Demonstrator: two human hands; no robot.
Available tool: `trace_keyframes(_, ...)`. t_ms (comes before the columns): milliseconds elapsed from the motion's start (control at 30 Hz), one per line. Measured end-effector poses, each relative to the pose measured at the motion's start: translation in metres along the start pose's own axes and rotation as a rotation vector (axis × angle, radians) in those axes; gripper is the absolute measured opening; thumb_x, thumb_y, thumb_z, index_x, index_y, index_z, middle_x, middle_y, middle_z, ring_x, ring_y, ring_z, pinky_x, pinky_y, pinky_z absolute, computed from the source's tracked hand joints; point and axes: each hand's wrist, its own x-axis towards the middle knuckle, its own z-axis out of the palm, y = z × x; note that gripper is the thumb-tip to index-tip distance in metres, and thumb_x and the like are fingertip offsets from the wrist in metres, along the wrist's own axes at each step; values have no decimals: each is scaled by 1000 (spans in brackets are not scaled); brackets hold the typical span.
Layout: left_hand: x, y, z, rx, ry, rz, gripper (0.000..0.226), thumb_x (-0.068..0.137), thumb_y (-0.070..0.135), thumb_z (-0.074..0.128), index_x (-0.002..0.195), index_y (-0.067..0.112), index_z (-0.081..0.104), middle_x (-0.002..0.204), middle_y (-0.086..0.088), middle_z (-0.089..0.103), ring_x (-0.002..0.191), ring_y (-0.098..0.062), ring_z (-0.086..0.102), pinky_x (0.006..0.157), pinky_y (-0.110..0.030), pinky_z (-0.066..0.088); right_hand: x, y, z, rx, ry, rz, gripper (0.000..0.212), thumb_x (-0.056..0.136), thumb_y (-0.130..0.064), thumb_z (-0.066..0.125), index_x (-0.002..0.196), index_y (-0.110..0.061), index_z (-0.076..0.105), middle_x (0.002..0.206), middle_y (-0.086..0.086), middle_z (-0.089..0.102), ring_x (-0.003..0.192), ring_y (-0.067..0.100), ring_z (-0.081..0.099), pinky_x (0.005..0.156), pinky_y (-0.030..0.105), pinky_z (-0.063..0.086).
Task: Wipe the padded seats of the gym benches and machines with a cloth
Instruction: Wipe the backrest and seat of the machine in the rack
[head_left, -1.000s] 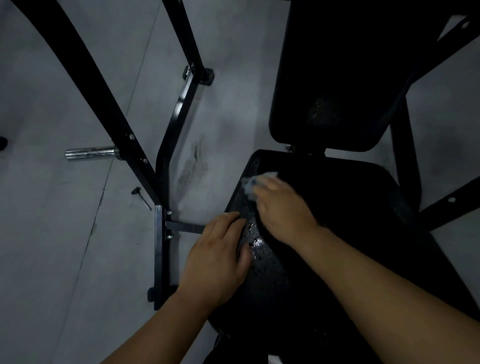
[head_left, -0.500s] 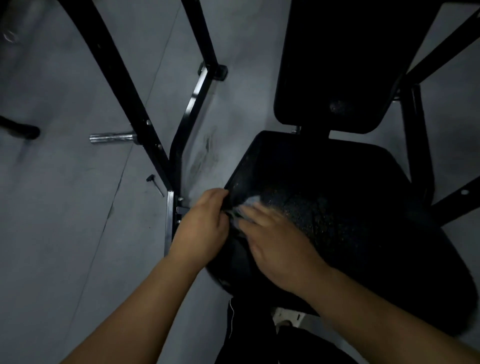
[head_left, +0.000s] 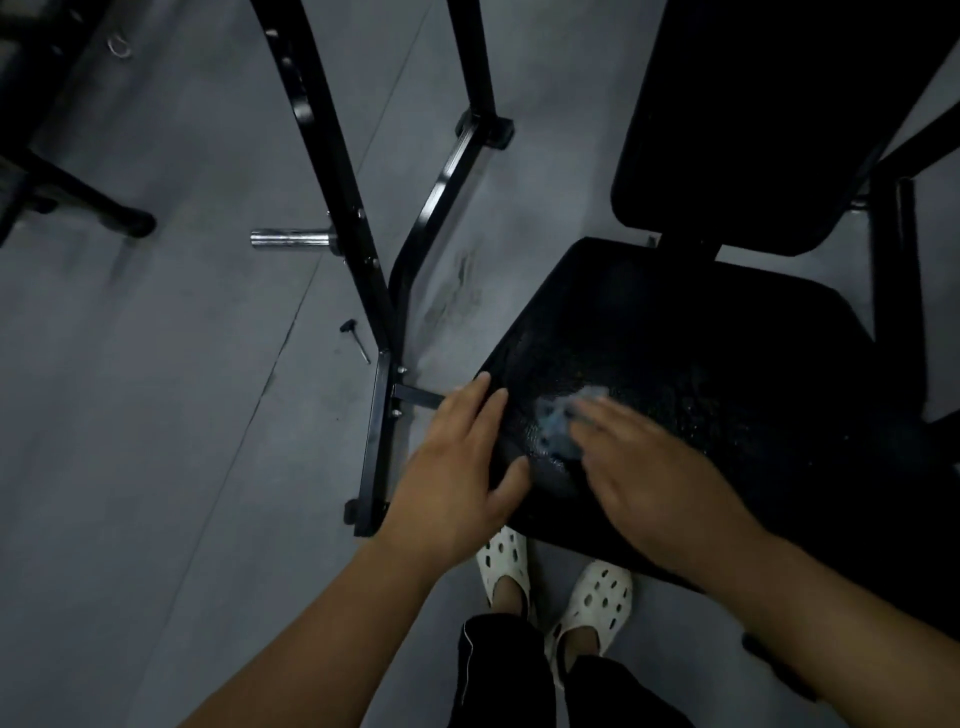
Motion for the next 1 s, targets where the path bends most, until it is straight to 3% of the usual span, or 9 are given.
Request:
trace_keyframes(133,-9,-9,-2,52,0,57,76,90,54,48,155,20,29,164,3,18,151,-16,16,117,-45,33,56,-20,12,-5,105,171,42,96,-16,44,136,-11,57,144,8,53,132,29,48,109,41,41)
trace_keyframes(233,-15,-22,-13,51,-13,92,82,81,55,63,151,20,36,162,3,27,149,-12,23,117,-42,34,36,-63,21,-20,26,11,48,94,-19,42,142,-14,51,146,4,50,136,26,43,114,39,38)
trace_keyframes(367,-25,-32,-19,186,-72,114,103,76,72,58,156,15,26,164,-1,22,150,-18,20,119,-43,30,-40,-37,6,-66,-48,-33,50,92,-21,33,138,-17,55,150,2,49,141,23,43,114,41,37)
trace_keyframes(500,-16,-10,-14,289,-64,226,94,79,69,56,154,14,34,164,-3,20,152,-20,15,121,-46,25,-15,-8,-7,-50,111,193,44,89,-20,37,120,-10,67,135,8,61,122,27,59,107,41,43)
trace_keyframes(567,-10,6,-7,314,-95,252,91,81,68,52,153,16,35,164,-3,21,152,-19,14,121,-47,23,-18,-29,-1,-52,106,152,44,89,-20,36,121,-12,66,137,7,59,126,26,56,107,44,46)
trace_keyframes(700,4,33,12,371,-128,343,91,80,71,48,152,15,38,162,-6,27,151,-20,18,123,-44,17,-81,-12,-4,-98,-16,38,50,87,-22,39,133,-16,59,147,2,53,139,21,46,113,40,35)
trace_keyframes(800,11,58,25,366,-164,383,88,83,70,41,154,18,34,163,-5,23,152,-20,16,124,-40,9,-67,32,-17,-48,45,234,57,88,-28,32,133,-9,61,142,8,58,136,23,50,115,35,27)
trace_keyframes(900,17,73,33,330,-155,341,76,89,61,32,152,20,37,162,-4,27,151,-21,19,123,-42,13,-35,22,-19,-16,71,352,62,87,-25,30,141,-5,53,151,11,48,143,23,39,119,30,16)
trace_keyframes(1000,19,74,36,310,-147,305,69,91,54,29,150,19,40,161,-3,31,150,-19,22,122,-44,17,-66,11,-20,31,-19,150,65,89,-23,25,152,-13,38,161,-1,30,152,14,17,119,22,0)
